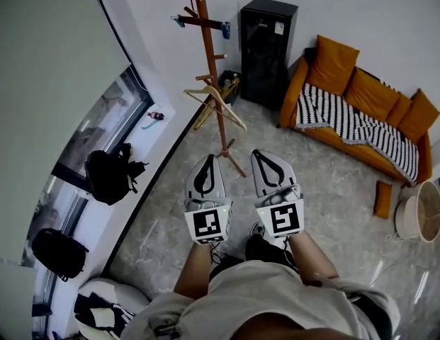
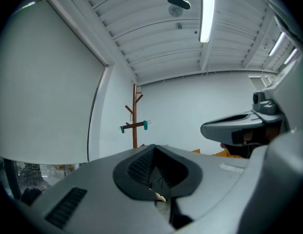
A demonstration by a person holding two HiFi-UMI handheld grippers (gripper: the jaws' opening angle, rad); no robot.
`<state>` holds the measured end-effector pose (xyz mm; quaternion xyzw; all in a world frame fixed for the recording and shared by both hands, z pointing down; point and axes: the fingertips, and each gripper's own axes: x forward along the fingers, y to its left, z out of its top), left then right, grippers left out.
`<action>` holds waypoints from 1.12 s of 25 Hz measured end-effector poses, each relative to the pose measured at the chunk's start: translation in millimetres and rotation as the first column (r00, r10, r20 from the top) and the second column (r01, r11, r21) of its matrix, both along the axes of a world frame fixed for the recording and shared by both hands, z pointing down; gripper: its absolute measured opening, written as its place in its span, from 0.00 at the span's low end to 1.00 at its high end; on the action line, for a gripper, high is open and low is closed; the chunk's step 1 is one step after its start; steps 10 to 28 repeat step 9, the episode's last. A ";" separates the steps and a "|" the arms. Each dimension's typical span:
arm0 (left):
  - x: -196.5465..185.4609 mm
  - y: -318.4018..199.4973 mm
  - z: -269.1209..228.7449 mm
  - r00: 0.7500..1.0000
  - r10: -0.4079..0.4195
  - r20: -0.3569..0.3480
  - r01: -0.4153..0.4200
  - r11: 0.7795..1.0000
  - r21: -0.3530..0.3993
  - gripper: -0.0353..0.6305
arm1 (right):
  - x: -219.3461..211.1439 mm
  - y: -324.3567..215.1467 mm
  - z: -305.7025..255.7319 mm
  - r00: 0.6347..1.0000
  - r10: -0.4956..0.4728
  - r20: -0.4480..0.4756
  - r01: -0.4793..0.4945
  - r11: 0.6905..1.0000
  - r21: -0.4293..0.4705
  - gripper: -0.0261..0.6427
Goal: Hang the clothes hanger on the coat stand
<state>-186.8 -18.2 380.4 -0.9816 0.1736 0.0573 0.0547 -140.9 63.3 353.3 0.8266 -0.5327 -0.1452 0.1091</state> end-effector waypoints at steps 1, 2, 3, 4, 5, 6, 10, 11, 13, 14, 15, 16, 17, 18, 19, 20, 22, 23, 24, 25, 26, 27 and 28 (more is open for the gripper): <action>-0.5 4.0 -0.9 1.000 0.007 -0.002 -0.007 1.000 0.001 0.07 | -0.5 3.5 -0.4 1.000 0.003 -0.003 -0.003 1.000 -0.001 0.05; 0.2 7.7 -2.3 1.000 0.011 -0.004 -0.011 1.000 0.005 0.07 | 0.2 6.9 -0.5 1.000 0.005 -0.005 -0.005 1.000 -0.002 0.05; 1.8 10.3 -3.4 1.000 0.012 -0.006 -0.012 1.000 0.010 0.07 | 2.0 9.6 0.3 1.000 0.006 -0.004 -0.006 1.000 -0.004 0.05; 4.2 11.3 -3.7 1.000 0.009 -0.007 -0.009 1.000 0.010 0.07 | 4.9 11.2 1.6 1.000 0.007 0.001 -0.007 1.000 -0.008 0.05; 7.8 11.0 -4.1 1.000 0.003 -0.008 -0.003 1.000 0.005 0.07 | 9.2 11.6 2.1 1.000 0.006 0.009 -0.006 1.000 -0.010 0.05; 12.4 9.9 -5.5 1.000 -0.003 -0.011 0.003 1.000 0.000 0.07 | 14.4 11.1 0.4 1.000 0.004 0.015 -0.004 1.000 -0.008 0.04; 27.5 7.5 -14.7 1.000 -0.016 -0.025 0.016 1.000 -0.004 0.07 | 30.6 8.9 -12.2 1.000 -0.009 0.003 0.009 1.000 0.009 0.05; 27.5 7.5 -14.7 1.000 -0.016 -0.025 0.016 1.000 -0.004 0.07 | 30.6 8.9 -12.2 1.000 -0.009 0.003 0.009 1.000 0.009 0.05; 27.5 7.5 -14.7 1.000 -0.016 -0.025 0.016 1.000 -0.004 0.07 | 30.6 8.9 -12.2 1.000 -0.009 0.003 0.009 1.000 0.009 0.05; 27.5 7.5 -14.7 1.000 -0.016 -0.025 0.016 1.000 -0.004 0.07 | 30.6 8.9 -12.2 1.000 -0.009 0.003 0.009 1.000 0.009 0.05; 27.5 7.5 -14.7 1.000 -0.016 -0.025 0.016 1.000 -0.004 0.07 | 30.6 8.9 -12.2 1.000 -0.009 0.003 0.009 1.000 0.009 0.05; 27.5 7.5 -14.7 1.000 -0.016 -0.025 0.016 1.000 -0.004 0.07 | 30.6 8.9 -12.2 1.000 -0.009 0.003 0.009 1.000 0.009 0.05; 27.5 7.5 -14.7 1.000 -0.016 -0.025 0.016 1.000 -0.004 0.07 | 30.6 8.9 -12.2 1.000 -0.009 0.003 0.009 1.000 0.009 0.05; 27.5 7.5 -14.7 1.000 -0.016 -0.025 0.016 1.000 -0.004 0.07 | 30.6 8.9 -12.2 1.000 -0.009 0.003 0.009 1.000 0.009 0.05; 27.5 7.5 -14.7 1.000 -0.016 -0.025 0.016 1.000 -0.004 0.07 | 30.6 8.9 -12.2 1.000 -0.009 0.003 0.009 1.000 0.009 0.05; 27.5 7.5 -14.7 1.000 -0.016 -0.025 0.016 1.000 -0.004 0.07 | 30.6 8.9 -12.2 1.000 -0.009 0.003 0.009 1.000 0.009 0.05; 27.5 7.5 -14.7 1.000 -0.016 -0.025 0.016 1.000 -0.004 0.07 | 30.6 8.9 -12.2 1.000 -0.009 0.003 0.009 1.000 0.009 0.05; 27.5 7.5 -14.7 1.000 -0.016 -0.025 0.016 1.000 -0.004 0.07 | 30.6 8.9 -12.2 1.000 -0.009 0.003 0.009 1.000 0.009 0.05; 27.5 7.5 -14.7 1.000 -0.016 -0.025 0.016 1.000 -0.004 0.07 | 30.6 8.9 -12.2 1.000 -0.009 0.003 0.009 1.000 0.009 0.05; 27.5 7.5 -14.7 1.000 -0.016 -0.025 0.016 1.000 -0.004 0.07 | 30.6 8.9 -12.2 1.000 -0.009 0.003 0.009 1.000 0.009 0.05; 27.5 7.5 -14.7 1.000 -0.016 -0.025 0.016 1.000 -0.004 0.07 | 30.6 8.9 -12.2 1.000 -0.009 0.003 0.009 1.000 0.009 0.05; 27.5 7.5 -14.7 1.000 -0.016 -0.025 0.016 1.000 -0.004 0.07 | 30.6 8.9 -12.2 1.000 -0.009 0.003 0.009 1.000 0.009 0.05; 27.5 7.5 -14.7 1.000 -0.016 -0.025 0.016 1.000 -0.004 0.07 | 30.6 8.9 -12.2 1.000 -0.009 0.003 0.009 1.000 0.009 0.05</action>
